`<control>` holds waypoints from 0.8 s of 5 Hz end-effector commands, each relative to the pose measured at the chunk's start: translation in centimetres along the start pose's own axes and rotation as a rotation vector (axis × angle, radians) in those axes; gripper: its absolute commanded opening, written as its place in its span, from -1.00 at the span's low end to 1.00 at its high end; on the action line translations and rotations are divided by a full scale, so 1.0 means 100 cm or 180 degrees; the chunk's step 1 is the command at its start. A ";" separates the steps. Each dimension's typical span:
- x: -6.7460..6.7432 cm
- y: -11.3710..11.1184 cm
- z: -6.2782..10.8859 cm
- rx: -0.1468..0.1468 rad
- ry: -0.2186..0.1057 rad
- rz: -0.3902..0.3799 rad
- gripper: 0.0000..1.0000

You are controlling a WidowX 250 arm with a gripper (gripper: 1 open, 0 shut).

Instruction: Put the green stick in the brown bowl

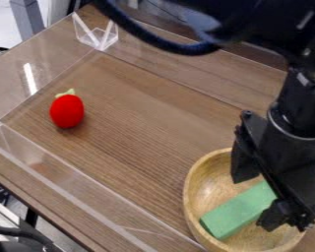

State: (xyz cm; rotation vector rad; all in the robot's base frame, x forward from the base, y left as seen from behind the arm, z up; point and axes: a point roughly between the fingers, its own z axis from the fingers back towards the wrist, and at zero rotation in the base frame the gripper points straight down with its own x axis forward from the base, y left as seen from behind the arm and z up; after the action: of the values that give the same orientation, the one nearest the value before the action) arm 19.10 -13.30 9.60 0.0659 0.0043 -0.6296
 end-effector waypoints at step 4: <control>0.003 0.000 0.019 -0.0009 -0.0085 -0.0050 1.00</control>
State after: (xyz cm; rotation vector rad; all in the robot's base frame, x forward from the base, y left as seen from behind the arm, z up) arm 18.52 -13.18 10.53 0.0678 0.0188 -0.6511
